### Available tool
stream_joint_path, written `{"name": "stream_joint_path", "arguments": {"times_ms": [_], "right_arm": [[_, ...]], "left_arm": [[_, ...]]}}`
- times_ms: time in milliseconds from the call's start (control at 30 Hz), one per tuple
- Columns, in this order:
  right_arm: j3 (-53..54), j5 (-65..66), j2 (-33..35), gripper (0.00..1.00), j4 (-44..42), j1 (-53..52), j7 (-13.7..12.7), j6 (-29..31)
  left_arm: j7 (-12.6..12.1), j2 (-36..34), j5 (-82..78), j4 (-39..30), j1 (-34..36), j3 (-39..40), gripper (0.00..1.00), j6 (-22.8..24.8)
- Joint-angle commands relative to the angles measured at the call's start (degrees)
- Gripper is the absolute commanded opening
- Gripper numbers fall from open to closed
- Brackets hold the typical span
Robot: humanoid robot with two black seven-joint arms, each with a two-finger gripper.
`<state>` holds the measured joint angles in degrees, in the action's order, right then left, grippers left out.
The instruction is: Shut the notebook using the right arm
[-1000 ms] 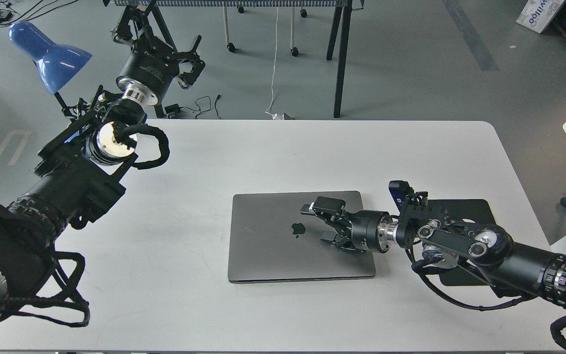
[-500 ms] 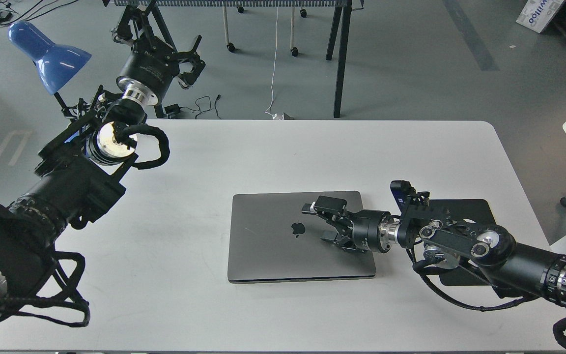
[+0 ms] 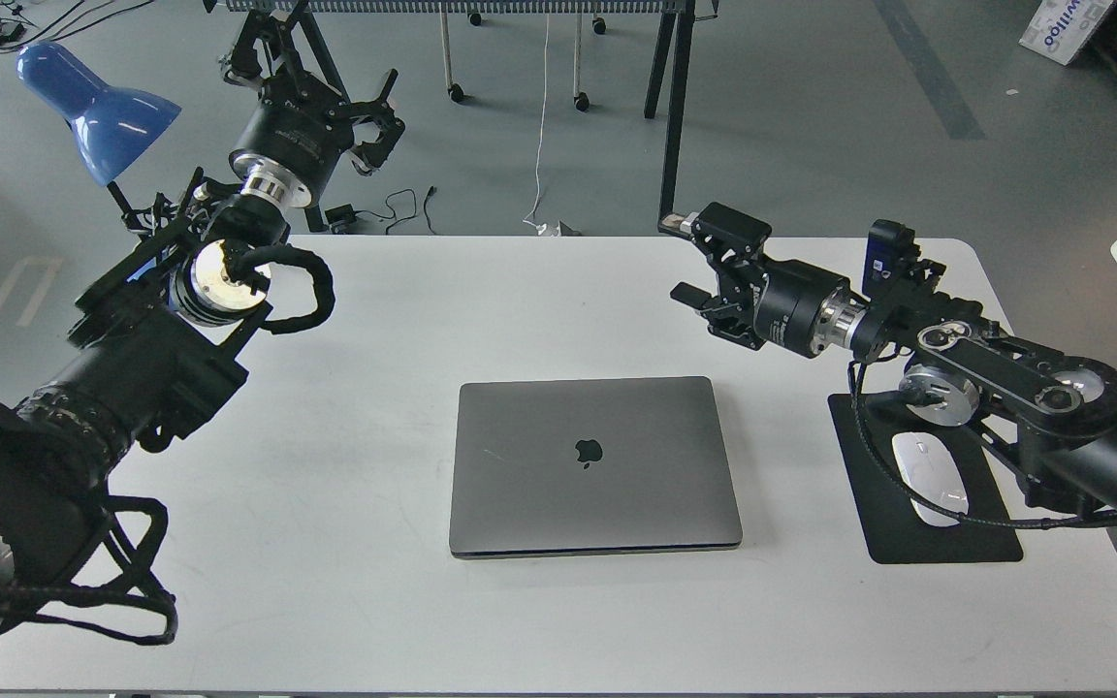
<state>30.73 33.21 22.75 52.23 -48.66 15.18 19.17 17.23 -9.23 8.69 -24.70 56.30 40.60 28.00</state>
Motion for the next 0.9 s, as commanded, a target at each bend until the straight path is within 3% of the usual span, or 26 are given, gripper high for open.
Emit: {"name": "stream_joint_path", "arguments": {"times_ms": [0, 133, 233, 533, 867], "right_arm": [[10.3, -0.1, -0.1, 1.00, -3.0, 0.3, 0.6, -0.2], [19.8, -0.9, 0.0, 1.00, -3.5, 2.6, 2.1, -0.5], [24.2, -5.8, -0.3, 1.00, -4.8, 4.3, 1.9, -1.2], [24.8, -27.6, -0.6, 1.00, -12.2, 4.6, 1.5, -4.4], [23.6, -29.2, -0.7, 1.00, -11.7, 4.5, 1.5, -3.6]], "left_arm": [[-0.3, 0.0, 0.0, 0.0, 0.0, 0.0, 1.00, 0.0], [-0.7, 0.1, -0.3, 0.0, 0.0, 0.0, 1.00, 0.0], [-0.8, 0.1, -0.3, 0.0, 0.0, 0.0, 1.00, 0.0], [-2.2, 0.1, -0.3, 0.0, 0.0, -0.1, 1.00, 0.0], [-1.9, 0.1, -0.3, 0.0, 0.1, 0.0, 1.00, 0.0]]}}
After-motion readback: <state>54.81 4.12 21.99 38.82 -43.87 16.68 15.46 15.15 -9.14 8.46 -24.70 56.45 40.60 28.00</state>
